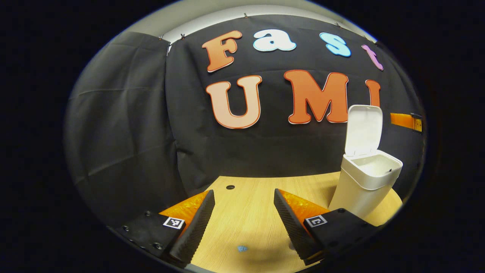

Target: Press the lid of the desktop garbage bin to open it, pick up the crumpled paper on the desktop and throw it into the bin, then pick up the pop can on the desktop and drop it into the bin, and finally close the garbage bin lid.

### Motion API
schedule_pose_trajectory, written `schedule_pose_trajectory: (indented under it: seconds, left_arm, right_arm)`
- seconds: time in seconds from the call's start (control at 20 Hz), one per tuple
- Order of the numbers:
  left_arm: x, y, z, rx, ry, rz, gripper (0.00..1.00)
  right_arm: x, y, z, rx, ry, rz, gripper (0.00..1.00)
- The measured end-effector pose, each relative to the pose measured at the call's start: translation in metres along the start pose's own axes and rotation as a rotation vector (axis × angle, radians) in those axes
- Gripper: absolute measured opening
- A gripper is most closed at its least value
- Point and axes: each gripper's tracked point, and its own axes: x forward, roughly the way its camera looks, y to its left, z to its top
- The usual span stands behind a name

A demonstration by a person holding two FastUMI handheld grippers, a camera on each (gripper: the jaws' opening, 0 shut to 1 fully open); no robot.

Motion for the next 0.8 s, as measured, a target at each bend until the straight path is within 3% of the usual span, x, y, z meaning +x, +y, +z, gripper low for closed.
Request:
schedule_pose_trajectory:
  seconds: [0.1,0.2,0.45,0.6,0.7,0.8]
  left_arm:
    - [0.009,0.011,-0.012,-0.019,0.033,-0.012,0.99]
    - [0.018,0.018,-0.024,-0.030,0.069,-0.024,1.00]
    - [0.029,0.025,-0.069,-0.019,0.170,-0.067,1.00]
    - [0.034,0.023,-0.096,-0.021,0.238,-0.100,1.00]
    - [0.036,0.021,-0.119,-0.024,0.285,-0.119,0.96]
    - [0.037,0.015,-0.142,-0.027,0.340,-0.143,1.00]
  right_arm:
    - [0.005,0.016,-0.013,-0.029,0.021,0.008,0.05]
    - [0.007,0.039,-0.031,-0.013,0.063,0.034,0.16]
    - [0.012,0.083,-0.076,0.022,0.180,0.094,0.58]
    - [0.012,0.101,-0.101,0.021,0.241,0.112,0.72]
    - [0.013,0.112,-0.118,0.011,0.280,0.124,0.76]
    - [0.011,0.123,-0.138,0.011,0.327,0.145,0.76]
